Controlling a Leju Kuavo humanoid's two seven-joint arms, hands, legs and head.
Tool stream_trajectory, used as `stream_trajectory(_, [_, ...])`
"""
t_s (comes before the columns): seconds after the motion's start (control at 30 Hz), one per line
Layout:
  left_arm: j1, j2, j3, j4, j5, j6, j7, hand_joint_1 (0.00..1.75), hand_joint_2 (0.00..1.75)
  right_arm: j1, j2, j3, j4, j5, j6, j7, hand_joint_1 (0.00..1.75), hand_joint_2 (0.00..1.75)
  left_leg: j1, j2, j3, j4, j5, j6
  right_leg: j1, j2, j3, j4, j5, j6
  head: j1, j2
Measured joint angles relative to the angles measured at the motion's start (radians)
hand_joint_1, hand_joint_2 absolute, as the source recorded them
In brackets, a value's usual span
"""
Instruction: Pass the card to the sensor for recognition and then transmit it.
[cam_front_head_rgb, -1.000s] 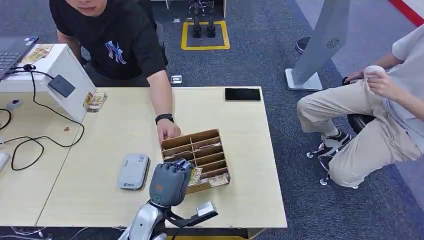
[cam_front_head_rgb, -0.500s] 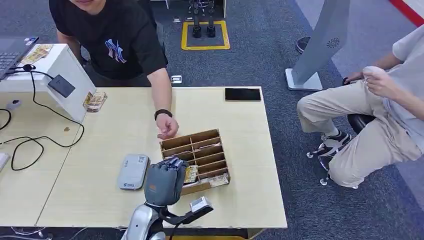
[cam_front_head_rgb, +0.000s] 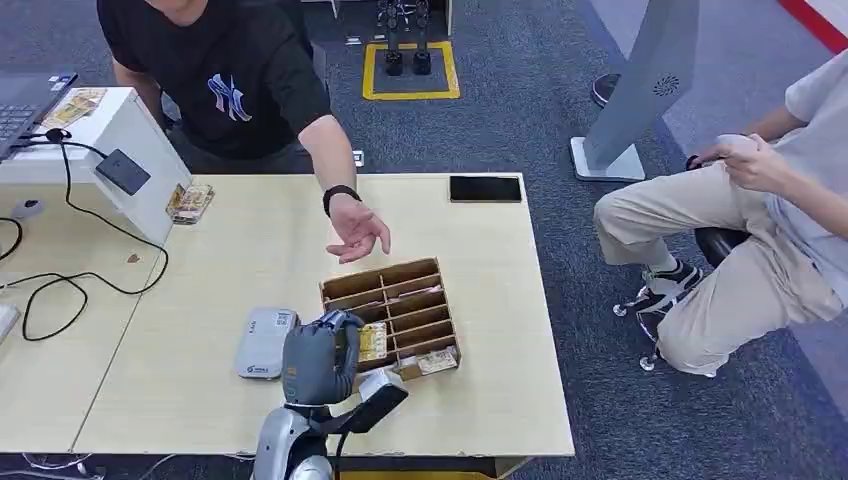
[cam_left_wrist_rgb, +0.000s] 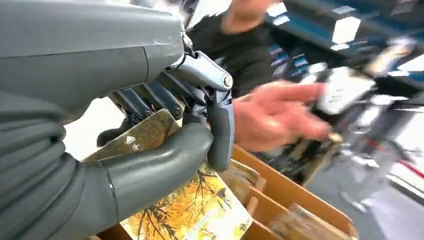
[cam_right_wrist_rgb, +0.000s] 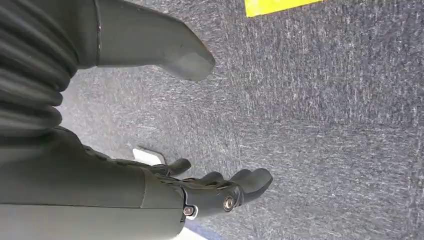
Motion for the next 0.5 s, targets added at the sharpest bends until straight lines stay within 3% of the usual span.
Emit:
stream_trajectory(0.3, [-0.029,0.000,0.000,0.013,0.112,-0.037,0.042,1.75,1.75,0.001,0.005,0.000,0.000,0.002,-0.007,0.008,0.00,1.75,0.000,0.000,0.000,0.000,0.000,0.000,0.000,0.000,0.000,0.000,0.000,0.000,0.000,0.000])
stream_trajectory(0.5, [-0.047,0.000,0.000,0.015,0.178,-0.153,0.118,1.75,1.75,0.001,0.008,0.000,0.000,0.007,-0.007,0.018,0.00,1.75,0.000,0.000,0.000,0.000,0.000,0.000,0.000,0.000,0.000,0.000,0.000,0.000,0.000,0.000])
